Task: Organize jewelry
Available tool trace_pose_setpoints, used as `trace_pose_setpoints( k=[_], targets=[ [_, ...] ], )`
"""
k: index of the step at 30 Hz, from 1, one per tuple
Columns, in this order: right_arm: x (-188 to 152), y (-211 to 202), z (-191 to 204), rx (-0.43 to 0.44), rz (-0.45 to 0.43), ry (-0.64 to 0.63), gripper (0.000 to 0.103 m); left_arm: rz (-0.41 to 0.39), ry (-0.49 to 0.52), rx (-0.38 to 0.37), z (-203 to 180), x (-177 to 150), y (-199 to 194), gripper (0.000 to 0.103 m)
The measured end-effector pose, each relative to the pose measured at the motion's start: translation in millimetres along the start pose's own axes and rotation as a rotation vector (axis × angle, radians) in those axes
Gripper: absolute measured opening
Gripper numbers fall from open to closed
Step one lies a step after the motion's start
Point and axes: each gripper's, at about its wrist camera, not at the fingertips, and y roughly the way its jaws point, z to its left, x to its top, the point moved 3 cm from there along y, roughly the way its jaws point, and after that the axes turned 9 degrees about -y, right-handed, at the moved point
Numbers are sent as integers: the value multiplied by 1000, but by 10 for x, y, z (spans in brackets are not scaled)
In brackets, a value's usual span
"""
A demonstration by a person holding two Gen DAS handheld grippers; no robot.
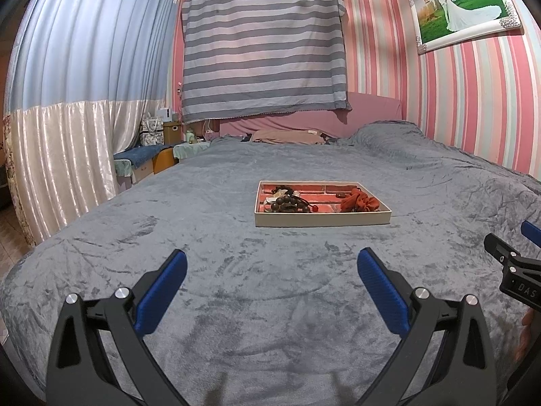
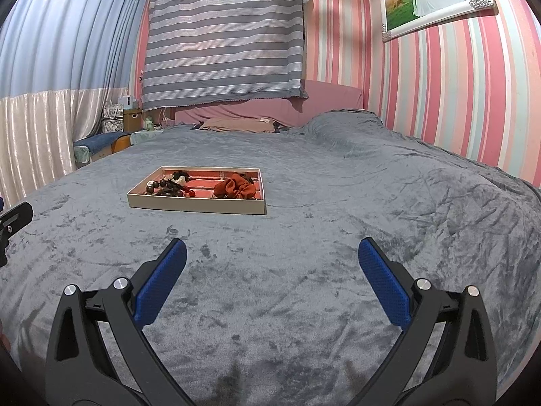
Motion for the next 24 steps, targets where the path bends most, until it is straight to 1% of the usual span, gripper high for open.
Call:
trace_pose_setpoints(
  k=[24],
  targets=[
    [-4, -2, 1, -2, -1, 1, 99, -6, 4, -1, 0, 0, -9, 98]
  ],
)
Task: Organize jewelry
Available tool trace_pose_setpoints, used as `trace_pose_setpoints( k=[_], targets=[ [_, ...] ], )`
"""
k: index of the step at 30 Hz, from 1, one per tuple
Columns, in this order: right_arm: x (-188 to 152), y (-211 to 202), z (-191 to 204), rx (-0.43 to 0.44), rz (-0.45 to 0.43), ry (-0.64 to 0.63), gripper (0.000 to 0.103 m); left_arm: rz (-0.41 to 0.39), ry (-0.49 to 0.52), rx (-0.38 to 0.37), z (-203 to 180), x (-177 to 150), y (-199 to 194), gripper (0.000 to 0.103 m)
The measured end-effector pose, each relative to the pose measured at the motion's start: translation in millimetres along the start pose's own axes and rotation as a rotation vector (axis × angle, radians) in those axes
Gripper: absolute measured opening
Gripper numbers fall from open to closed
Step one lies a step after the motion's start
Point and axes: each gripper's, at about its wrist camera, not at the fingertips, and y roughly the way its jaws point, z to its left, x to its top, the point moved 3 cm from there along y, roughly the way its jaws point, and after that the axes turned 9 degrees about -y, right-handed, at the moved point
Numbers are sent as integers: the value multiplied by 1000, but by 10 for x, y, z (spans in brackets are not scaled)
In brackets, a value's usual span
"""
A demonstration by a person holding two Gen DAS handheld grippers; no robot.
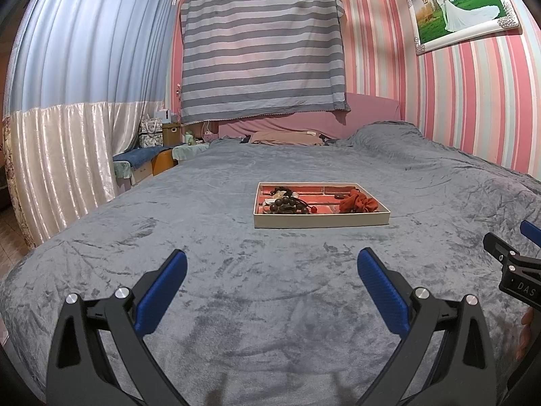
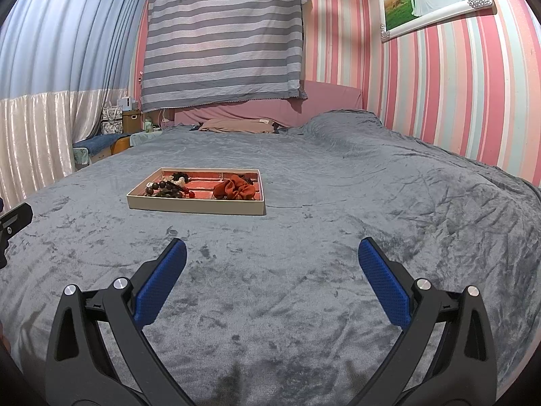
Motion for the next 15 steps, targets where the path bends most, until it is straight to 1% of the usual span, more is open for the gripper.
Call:
trace_pose_setpoints(
  k=[15],
  targets=[
    [1, -3, 3, 0, 0, -1, 99, -7, 7, -8, -1, 16, -35, 98]
  ],
)
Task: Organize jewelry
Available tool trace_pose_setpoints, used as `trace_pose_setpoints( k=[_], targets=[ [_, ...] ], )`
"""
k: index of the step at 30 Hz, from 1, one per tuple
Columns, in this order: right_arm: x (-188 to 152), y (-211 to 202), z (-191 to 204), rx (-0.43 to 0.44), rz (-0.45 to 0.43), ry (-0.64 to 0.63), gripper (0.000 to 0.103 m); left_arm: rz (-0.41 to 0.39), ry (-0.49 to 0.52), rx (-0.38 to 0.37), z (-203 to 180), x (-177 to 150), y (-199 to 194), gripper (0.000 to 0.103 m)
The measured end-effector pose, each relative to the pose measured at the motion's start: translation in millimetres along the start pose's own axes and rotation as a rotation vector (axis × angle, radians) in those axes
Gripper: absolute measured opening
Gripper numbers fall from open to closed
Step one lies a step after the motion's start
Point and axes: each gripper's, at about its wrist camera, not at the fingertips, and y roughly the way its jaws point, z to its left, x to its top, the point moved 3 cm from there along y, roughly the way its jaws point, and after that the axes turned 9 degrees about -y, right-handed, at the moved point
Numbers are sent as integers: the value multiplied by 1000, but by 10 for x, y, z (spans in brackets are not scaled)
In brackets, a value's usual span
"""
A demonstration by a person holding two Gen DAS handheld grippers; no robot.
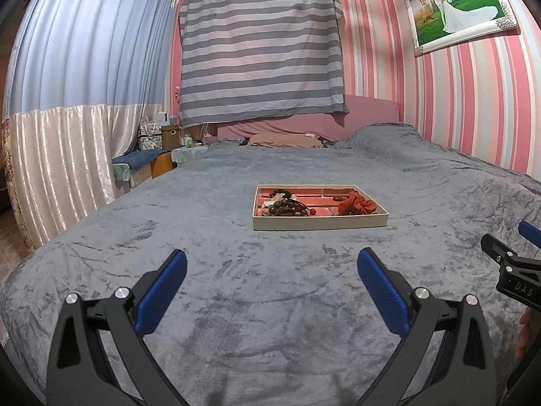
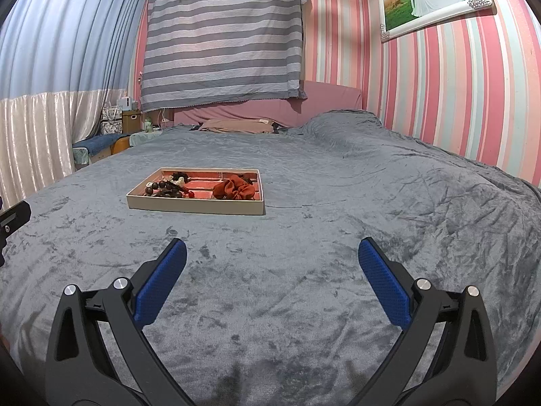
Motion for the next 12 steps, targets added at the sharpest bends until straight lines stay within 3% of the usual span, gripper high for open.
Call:
trace_pose_setpoints(
  k=[12],
  targets=[
    [17, -21, 5, -6, -5, -2, 99, 2, -4, -10, 14, 15, -19, 98]
  ],
)
